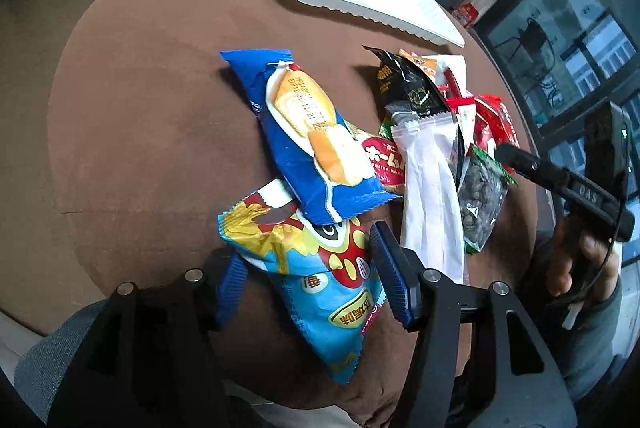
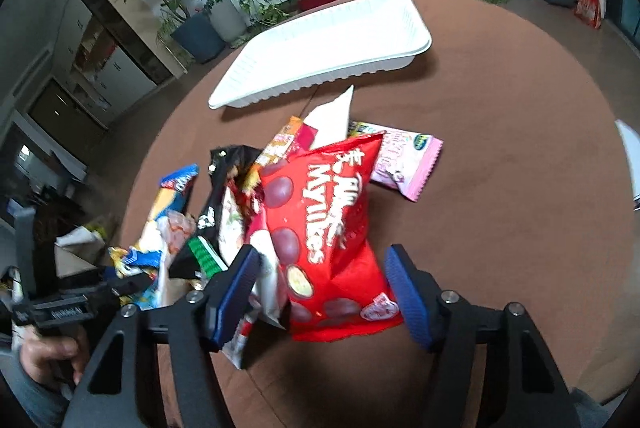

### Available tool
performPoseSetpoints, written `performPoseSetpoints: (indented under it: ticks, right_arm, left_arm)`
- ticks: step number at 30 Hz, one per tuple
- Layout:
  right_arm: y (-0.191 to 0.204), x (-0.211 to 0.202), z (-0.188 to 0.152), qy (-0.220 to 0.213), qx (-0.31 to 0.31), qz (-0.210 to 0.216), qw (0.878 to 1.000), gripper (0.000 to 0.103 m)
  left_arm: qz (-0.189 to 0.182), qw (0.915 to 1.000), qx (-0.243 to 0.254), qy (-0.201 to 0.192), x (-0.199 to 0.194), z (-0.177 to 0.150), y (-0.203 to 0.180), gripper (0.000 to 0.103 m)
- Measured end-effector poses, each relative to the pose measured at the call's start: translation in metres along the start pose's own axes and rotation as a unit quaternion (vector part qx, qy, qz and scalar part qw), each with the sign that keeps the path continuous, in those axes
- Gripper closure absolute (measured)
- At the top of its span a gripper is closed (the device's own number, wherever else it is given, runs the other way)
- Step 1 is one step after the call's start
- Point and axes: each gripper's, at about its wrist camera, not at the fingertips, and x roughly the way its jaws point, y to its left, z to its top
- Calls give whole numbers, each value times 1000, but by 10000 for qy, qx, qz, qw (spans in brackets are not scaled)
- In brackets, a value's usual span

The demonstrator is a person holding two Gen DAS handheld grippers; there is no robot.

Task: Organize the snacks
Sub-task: 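Grasp the panda chip bag with the left tool while the right tool grasps the red Mylikes bag, then carry the panda bag and red Mylikes bag into the white tray with both tools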

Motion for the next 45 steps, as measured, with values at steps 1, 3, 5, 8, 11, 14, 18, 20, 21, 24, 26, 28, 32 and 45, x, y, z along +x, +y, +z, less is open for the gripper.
performPoseSetpoints:
  ticks: [1,3,5,8,11,14,18,20,21,24,26,28,32,45]
  right_arm:
    - [-3,2,0,34,56,63,10000,40]
    - [-7,2,1,39,195,183,9996,42]
    - [-10,2,1,34,277,246,9993,43]
    - [-12,4,0,32,309,320,9990,47]
    - [-11,2,1,-21,268,338,9991,54]
    - [-14,-1,0,-91,323,332,9989,62]
    - [-15,-5,-1,-198,339,258,9989,66]
    - [-16,-9,-1,-289,362,315,9984,66]
    - [-17,-12,-2,-335,386,339,9981,66]
    - [-21,-16,-1,-472,476,349,9971,66]
    - [-23,-16,-1,-502,523,320,9969,66]
    - [-22,-15,0,-492,510,303,9970,66]
    - [-17,-13,0,-495,401,157,9978,66]
    - [-18,-18,-1,-649,422,162,9969,66]
  left_arm:
    - [16,10000,37,16,0,0,-1,46]
    - [22,10000,41,37,1,1,-1,45]
    - [18,10000,47,45,1,1,0,44]
    - [89,9999,136,-19,2,0,-5,44]
    - [60,9998,195,-73,2,-3,-6,47]
    - [-7,9998,191,-93,0,-4,-5,49]
    - [-77,9997,182,-114,-1,-5,-3,50]
    - [-122,9997,179,-122,-1,-7,-2,53]
    - [-159,9996,168,-131,-3,-9,-1,55]
    - [-215,9996,135,-132,-6,-12,3,61]
    - [-234,9996,130,-122,-8,-13,4,63]
    - [-239,9995,132,-126,-9,-14,4,64]
    - [-275,9993,171,-174,-12,-14,4,69]
    - [-402,9988,182,-193,-25,-25,7,74]
